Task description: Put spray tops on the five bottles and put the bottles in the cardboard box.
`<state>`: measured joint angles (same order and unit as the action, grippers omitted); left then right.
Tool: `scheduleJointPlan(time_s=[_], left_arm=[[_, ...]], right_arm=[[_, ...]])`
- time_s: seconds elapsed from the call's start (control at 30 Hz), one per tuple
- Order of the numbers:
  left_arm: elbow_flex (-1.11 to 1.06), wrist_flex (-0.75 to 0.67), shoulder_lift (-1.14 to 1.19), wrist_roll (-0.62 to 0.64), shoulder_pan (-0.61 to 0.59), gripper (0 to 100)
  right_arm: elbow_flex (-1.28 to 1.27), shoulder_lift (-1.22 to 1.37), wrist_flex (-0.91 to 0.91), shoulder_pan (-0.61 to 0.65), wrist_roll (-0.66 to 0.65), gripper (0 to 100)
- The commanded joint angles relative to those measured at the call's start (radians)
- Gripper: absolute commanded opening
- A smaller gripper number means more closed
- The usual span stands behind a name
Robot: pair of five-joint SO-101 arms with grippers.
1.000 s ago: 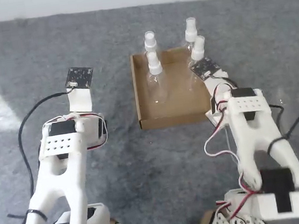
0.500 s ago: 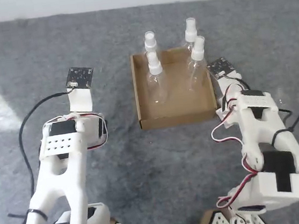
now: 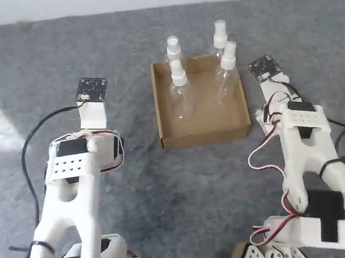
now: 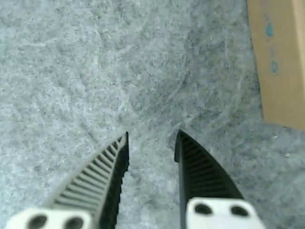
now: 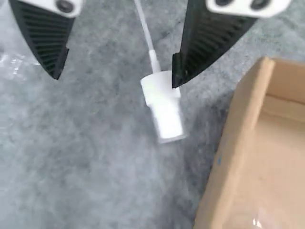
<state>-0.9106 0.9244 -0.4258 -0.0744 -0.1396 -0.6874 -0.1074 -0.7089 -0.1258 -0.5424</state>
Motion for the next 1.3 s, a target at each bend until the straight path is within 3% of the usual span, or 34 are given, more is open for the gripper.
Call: scheduleJointPlan(time_s=[0.0,0.37,0.7,0.83,0.97,1.1,1.27], left_arm=[[0.007,-0.023,-0.009,0.014,0.005,15],[0.007,-0.02,-0.009,0.015,0.002,15],[0.007,-0.021,-0.009,0.015,0.002,15],[0.007,-0.021,-0.011,0.015,-0.002,15],[0.01,-0.023,-0.011,0.015,-0.003,15],[0.038,-0.018,-0.012,0.015,-0.031,15],[0.176,0.068,-0.008,0.006,-0.15,15]], right_arm=[[0.02,-0.067,0.007,0.047,0.009,30.0],[0.224,0.14,-0.101,0.062,0.011,29.8],[0.301,0.259,-0.102,-0.012,0.012,4.1],[0.299,0.226,-0.117,-0.064,0.015,1.1],[0.347,0.13,-0.22,-0.081,0.101,0.9],[0.425,-0.004,-0.355,-0.005,0.169,0.9],[0.549,-0.151,-0.524,0.236,0.269,1.3]])
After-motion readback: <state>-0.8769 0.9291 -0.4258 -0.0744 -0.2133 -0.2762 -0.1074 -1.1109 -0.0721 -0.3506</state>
